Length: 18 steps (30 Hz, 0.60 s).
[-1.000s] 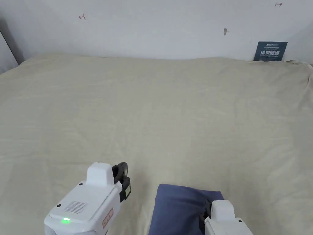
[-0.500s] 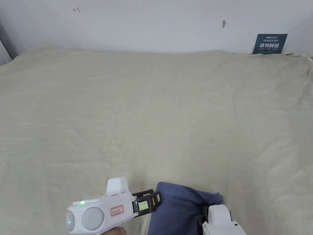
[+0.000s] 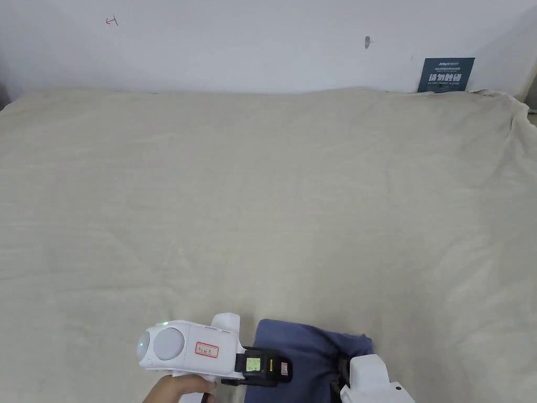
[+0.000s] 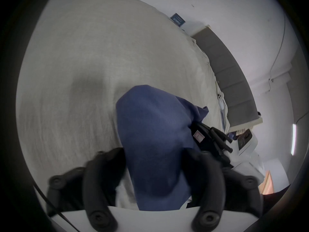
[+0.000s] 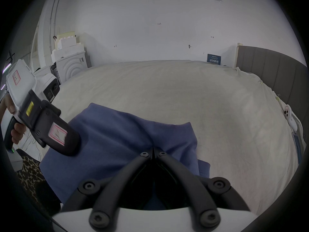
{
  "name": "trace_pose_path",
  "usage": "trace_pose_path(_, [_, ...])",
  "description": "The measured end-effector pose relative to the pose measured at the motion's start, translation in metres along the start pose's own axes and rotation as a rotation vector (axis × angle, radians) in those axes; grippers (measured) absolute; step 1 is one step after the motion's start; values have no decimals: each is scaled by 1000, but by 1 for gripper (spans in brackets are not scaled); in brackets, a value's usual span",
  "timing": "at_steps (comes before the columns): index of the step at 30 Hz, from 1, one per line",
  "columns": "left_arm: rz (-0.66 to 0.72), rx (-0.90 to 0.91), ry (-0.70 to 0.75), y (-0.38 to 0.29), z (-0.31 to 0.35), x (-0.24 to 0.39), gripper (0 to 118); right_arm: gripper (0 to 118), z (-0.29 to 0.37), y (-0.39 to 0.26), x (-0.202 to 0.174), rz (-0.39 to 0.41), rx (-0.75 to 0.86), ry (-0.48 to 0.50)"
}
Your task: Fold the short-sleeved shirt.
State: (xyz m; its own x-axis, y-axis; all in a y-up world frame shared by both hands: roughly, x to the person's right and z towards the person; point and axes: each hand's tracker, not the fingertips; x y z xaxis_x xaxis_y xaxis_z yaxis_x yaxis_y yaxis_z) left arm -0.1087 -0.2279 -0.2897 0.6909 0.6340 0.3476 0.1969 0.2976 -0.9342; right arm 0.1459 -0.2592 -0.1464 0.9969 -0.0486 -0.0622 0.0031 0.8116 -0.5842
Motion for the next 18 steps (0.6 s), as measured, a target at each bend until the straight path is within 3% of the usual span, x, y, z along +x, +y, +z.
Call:
trace_pose_path(2, [-6, -3, 17, -1, -2, -1, 56, 0, 1, 1, 2, -12, -2, 10])
trace_pose_path(6, [6, 25, 6, -6, 0, 3, 26, 0, 6, 14, 5, -16, -15, 29])
trace_pose_path(18, [-125, 115, 87, 15, 57, 21, 20, 0, 77, 106, 32, 17, 259, -54])
